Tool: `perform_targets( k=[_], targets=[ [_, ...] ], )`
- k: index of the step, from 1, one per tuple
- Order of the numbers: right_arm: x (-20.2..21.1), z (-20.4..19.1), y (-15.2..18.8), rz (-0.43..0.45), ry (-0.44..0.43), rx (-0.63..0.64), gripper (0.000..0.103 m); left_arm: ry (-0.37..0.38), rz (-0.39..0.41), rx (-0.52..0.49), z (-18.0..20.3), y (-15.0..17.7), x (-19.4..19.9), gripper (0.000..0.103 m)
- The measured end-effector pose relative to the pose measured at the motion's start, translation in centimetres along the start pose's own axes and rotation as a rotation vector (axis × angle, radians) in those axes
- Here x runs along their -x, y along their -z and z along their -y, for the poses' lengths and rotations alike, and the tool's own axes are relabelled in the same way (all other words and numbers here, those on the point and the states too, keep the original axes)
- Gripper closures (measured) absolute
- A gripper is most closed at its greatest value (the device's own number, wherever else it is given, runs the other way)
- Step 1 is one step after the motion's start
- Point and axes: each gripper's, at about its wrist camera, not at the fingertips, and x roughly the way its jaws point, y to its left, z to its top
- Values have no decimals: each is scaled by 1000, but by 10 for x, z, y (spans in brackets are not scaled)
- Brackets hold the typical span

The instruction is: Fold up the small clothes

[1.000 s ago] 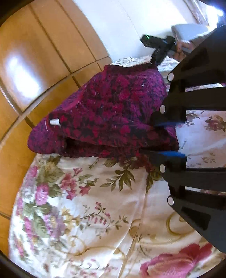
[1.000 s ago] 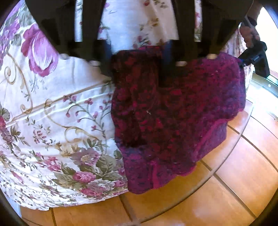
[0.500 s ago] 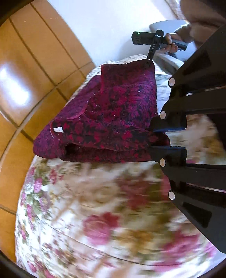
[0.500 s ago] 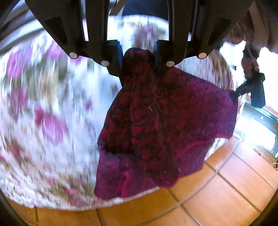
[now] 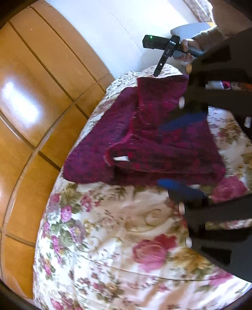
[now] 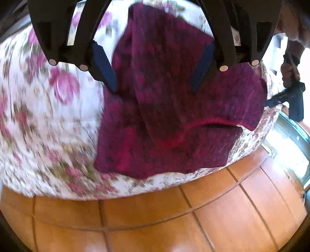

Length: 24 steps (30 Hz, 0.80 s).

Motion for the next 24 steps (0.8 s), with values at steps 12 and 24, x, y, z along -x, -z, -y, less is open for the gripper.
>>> perform_targets(
  k=[12,24],
  targets=[
    [-3,-16,-1,-2,49,124,85,3,36,-129,28,-8,-11,90],
    [6,-4,-109,206,68,40,86,-89,191,-245,61,-117,-30,90]
  ],
)
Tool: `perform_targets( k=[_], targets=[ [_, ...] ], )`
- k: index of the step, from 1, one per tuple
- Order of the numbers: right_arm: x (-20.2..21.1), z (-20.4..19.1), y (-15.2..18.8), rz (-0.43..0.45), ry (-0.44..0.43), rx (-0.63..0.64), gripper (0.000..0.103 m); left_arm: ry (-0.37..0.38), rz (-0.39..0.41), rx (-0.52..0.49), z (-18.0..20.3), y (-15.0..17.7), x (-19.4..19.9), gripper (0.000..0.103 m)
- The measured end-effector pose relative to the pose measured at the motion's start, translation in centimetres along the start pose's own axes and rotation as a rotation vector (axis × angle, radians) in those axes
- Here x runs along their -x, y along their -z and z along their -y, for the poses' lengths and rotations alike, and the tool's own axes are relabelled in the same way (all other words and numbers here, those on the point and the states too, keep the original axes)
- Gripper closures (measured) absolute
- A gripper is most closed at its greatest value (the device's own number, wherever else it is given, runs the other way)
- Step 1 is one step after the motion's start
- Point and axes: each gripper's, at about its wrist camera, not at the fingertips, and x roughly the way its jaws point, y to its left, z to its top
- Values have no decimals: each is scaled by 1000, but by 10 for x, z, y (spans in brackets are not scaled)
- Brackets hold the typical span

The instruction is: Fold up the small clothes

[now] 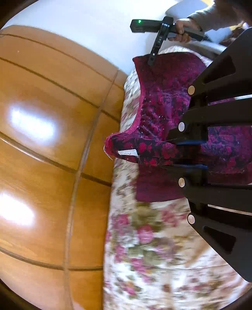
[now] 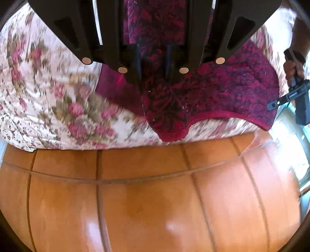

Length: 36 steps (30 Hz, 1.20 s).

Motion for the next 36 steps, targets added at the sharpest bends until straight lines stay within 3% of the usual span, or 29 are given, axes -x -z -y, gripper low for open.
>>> perform_targets(
  k=[3,6,10,14,17,19,20,24,26,31,36],
  targets=[
    [-39,19,-26,-3,32,-55,86,-65,-19,-2,-11,-28,-42,90],
    [-84,36,-36,-42,87,-87,86,-143,-75,-6,-26,-35,-87,90],
    [-152,55,-20,-158,175,-126,86,-236,-201,26,-51,-20,-143,90],
    [-181,69,1,-210,194,-151,84,-228,-242,97,-74,-5,-165,90],
    [-179,73,2,-212,180,-165,75,-217,-242,131,-76,-8,-157,83],
    [-166,77,1,-185,152,-192,45,-181,-214,173,-76,-8,-138,70],
    [-153,79,2,-164,132,-213,38,-173,-204,184,-77,-7,-130,62],
    [-109,85,17,-115,53,-276,19,-96,-169,249,-83,14,-89,60],
    [-90,88,33,-119,11,-302,16,-62,-165,261,-82,34,-66,51],
    [-49,89,101,-179,-77,-372,15,28,-192,340,-81,89,-31,51],
    [-38,82,153,-217,-108,-424,17,79,-198,419,-79,119,-31,51]
  ],
)
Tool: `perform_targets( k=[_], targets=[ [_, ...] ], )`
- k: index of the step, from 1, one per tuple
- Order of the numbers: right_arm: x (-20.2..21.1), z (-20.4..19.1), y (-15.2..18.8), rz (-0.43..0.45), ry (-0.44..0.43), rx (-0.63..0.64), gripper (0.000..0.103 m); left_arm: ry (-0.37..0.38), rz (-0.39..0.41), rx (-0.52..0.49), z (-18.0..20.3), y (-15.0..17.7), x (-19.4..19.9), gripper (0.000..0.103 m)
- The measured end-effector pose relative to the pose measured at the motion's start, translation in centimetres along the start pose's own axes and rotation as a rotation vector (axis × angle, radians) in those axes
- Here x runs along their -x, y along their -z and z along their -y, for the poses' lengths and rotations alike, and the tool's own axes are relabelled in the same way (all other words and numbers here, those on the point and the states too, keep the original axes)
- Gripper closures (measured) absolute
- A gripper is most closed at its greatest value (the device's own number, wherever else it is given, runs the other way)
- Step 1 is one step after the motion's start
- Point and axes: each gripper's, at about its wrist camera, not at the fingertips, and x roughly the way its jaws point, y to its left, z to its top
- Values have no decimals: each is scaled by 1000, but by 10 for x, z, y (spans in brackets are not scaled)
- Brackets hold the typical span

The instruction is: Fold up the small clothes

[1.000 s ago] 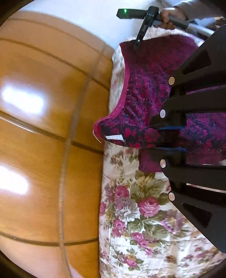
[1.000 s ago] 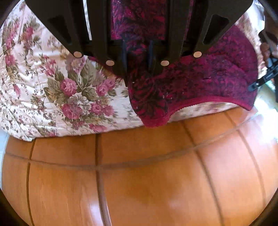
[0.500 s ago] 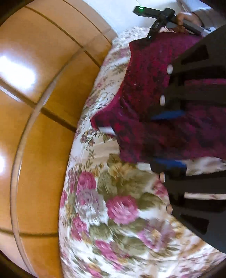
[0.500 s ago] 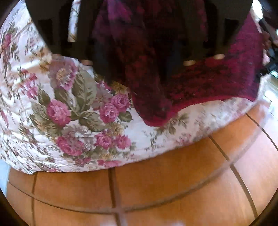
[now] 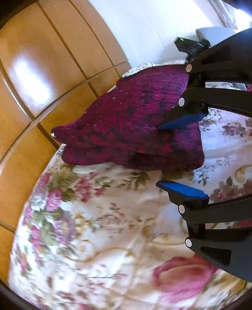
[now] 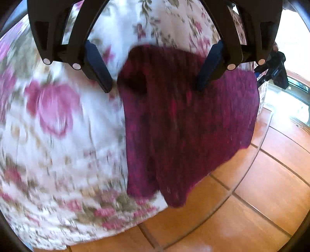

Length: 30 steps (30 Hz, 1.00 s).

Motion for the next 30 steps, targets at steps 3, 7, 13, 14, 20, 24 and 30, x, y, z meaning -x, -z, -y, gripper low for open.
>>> perform_targets(
  k=[3,7,13,14,20,24,30],
  targets=[
    [0,-1,2,5,-38,-29,51,53,-19,25,-3,1,-8,76],
    [10,-18,-1,12,-21,32,79,56,18,-7,10,2,3,92],
    [43,-37,12,4,-38,149,82,81,38,-72,28,23,46,93],
    [44,-36,15,-8,-31,159,82,85,31,-73,29,27,50,93],
    [61,-9,48,-95,-34,128,81,59,-57,-104,38,75,72,93],
    [61,-5,41,-110,10,128,53,1,-49,-144,46,73,75,83],
    [76,-16,-19,94,45,133,30,-13,34,-119,41,31,71,78]
  ],
)
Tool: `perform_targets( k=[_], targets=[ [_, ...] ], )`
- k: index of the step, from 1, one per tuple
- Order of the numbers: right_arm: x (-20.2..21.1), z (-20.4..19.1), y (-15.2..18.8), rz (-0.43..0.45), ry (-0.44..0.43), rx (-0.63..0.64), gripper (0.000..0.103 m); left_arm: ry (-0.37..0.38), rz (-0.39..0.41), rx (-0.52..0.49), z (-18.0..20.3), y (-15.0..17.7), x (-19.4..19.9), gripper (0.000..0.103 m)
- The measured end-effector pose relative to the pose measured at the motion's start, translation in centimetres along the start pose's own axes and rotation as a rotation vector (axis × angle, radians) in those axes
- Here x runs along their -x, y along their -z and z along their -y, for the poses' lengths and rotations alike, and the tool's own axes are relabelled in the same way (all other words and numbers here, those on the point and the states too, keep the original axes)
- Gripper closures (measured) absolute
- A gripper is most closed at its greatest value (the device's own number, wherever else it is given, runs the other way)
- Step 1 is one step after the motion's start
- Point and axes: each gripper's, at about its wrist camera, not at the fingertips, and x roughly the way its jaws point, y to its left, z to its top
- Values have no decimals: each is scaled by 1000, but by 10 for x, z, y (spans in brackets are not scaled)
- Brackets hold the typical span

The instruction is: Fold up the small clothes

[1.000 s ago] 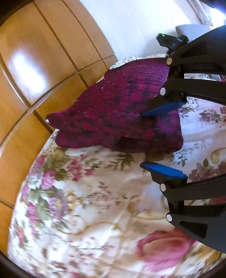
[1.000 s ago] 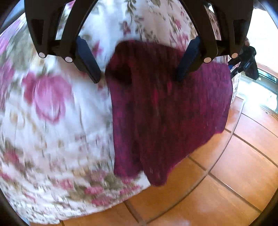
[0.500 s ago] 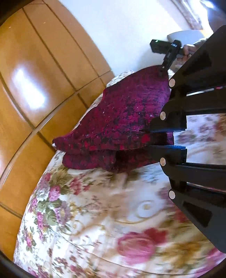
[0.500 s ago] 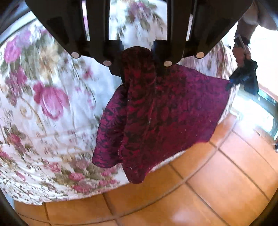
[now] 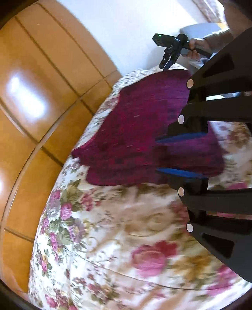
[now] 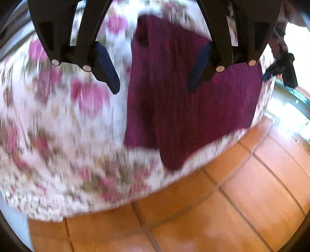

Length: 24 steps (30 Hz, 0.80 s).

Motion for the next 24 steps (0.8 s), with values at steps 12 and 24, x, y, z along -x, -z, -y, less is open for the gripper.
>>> perform_targets(
  k=[12,24],
  targets=[
    [-74,-37,-61,-46,67,119,88,0,0,5,6,-47,-59,79],
    [-96,-19,-44,16,247,96,71,-229,-33,-101,17,-47,-86,87]
  ],
)
